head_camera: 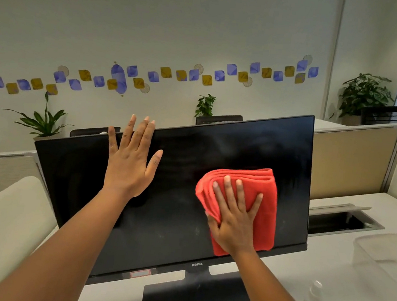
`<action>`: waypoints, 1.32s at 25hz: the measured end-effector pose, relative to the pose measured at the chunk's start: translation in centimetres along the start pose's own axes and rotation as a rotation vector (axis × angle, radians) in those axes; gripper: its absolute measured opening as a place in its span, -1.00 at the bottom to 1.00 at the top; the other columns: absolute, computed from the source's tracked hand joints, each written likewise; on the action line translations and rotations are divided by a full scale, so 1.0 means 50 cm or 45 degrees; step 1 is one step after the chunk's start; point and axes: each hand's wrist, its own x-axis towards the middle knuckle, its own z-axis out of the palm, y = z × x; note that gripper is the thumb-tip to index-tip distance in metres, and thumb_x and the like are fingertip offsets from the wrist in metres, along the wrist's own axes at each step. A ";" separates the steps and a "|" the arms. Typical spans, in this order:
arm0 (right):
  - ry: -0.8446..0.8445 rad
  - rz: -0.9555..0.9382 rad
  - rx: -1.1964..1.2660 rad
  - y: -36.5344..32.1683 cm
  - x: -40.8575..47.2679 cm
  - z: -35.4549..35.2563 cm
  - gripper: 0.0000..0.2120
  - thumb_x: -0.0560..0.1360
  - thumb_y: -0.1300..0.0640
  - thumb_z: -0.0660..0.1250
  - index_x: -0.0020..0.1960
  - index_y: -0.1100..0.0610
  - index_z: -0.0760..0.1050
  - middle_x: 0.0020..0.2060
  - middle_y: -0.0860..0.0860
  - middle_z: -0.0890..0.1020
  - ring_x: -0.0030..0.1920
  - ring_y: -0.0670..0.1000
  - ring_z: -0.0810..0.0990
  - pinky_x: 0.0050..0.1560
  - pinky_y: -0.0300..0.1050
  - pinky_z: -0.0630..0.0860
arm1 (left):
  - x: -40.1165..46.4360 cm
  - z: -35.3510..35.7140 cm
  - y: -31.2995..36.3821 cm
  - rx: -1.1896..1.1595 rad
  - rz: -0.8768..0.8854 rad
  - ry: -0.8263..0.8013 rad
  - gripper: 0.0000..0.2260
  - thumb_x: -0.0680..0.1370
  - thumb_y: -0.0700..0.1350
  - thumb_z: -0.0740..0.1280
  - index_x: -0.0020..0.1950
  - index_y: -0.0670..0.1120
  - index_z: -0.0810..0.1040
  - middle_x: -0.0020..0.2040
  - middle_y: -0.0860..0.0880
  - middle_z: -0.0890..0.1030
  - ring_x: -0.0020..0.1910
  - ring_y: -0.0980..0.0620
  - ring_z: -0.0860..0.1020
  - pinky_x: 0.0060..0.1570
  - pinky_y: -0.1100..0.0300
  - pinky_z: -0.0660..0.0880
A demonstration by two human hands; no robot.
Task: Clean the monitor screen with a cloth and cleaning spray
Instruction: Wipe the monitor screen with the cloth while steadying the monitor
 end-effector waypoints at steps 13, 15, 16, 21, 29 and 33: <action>0.048 0.014 0.098 -0.095 0.086 -0.013 -0.31 0.48 -0.22 0.07 0.49 -0.10 -0.16 0.50 -0.09 -0.26 0.51 0.03 -0.27 0.36 0.35 -0.31 | -0.005 0.008 -0.008 0.076 0.028 -0.038 -0.39 0.48 0.20 -0.16 0.48 -0.04 -0.10 0.52 -0.08 0.01 0.48 -0.01 -0.13 0.34 0.06 -0.43; 0.018 -0.135 0.046 -0.077 0.042 0.002 -0.29 0.47 -0.20 0.10 0.49 -0.10 -0.17 0.50 -0.10 -0.26 0.51 0.02 -0.25 0.37 0.35 -0.28 | -0.004 0.008 -0.007 0.077 0.026 -0.032 -0.39 0.48 0.20 -0.17 0.48 -0.05 -0.06 0.52 -0.08 0.03 0.48 -0.02 -0.13 0.34 0.05 -0.44; 0.004 -0.172 0.021 -0.061 0.024 0.005 -0.29 0.46 -0.20 0.11 0.49 -0.10 -0.17 0.50 -0.11 -0.25 0.51 0.01 -0.24 0.37 0.34 -0.27 | -0.003 0.009 -0.006 0.077 0.026 -0.032 -0.38 0.48 0.21 -0.17 0.48 -0.05 -0.05 0.52 -0.08 0.03 0.48 -0.02 -0.14 0.34 0.04 -0.44; -0.034 0.081 -0.012 0.039 0.007 -0.017 -0.42 0.54 -0.23 -0.08 0.48 -0.15 -0.20 0.50 -0.15 -0.26 0.51 -0.03 -0.25 0.38 0.30 -0.29 | -0.001 0.009 -0.008 0.033 0.034 -0.043 -0.37 0.48 0.24 -0.16 0.48 -0.05 -0.02 0.51 -0.07 0.05 0.48 0.00 -0.16 0.34 0.04 -0.46; 0.058 0.463 0.114 0.031 0.111 -0.050 -0.31 0.49 -0.22 -0.01 0.46 -0.15 -0.34 0.51 0.07 0.01 0.47 -0.03 -0.39 0.37 0.26 -0.37 | 0.002 0.008 -0.002 0.040 0.024 -0.037 -0.32 0.45 0.27 -0.18 0.47 -0.07 0.00 0.51 -0.08 0.06 0.49 -0.04 -0.14 0.33 -0.01 -0.46; 0.033 0.426 0.162 -0.041 0.116 -0.045 -0.34 0.49 -0.35 -0.18 0.47 -0.11 -0.33 0.50 0.09 0.02 0.47 -0.01 -0.40 0.36 0.26 -0.42 | -0.002 0.003 -0.010 0.028 0.046 -0.043 -0.36 0.47 0.24 -0.17 0.48 -0.05 -0.04 0.52 -0.06 0.03 0.48 -0.01 -0.14 0.38 -0.05 -0.37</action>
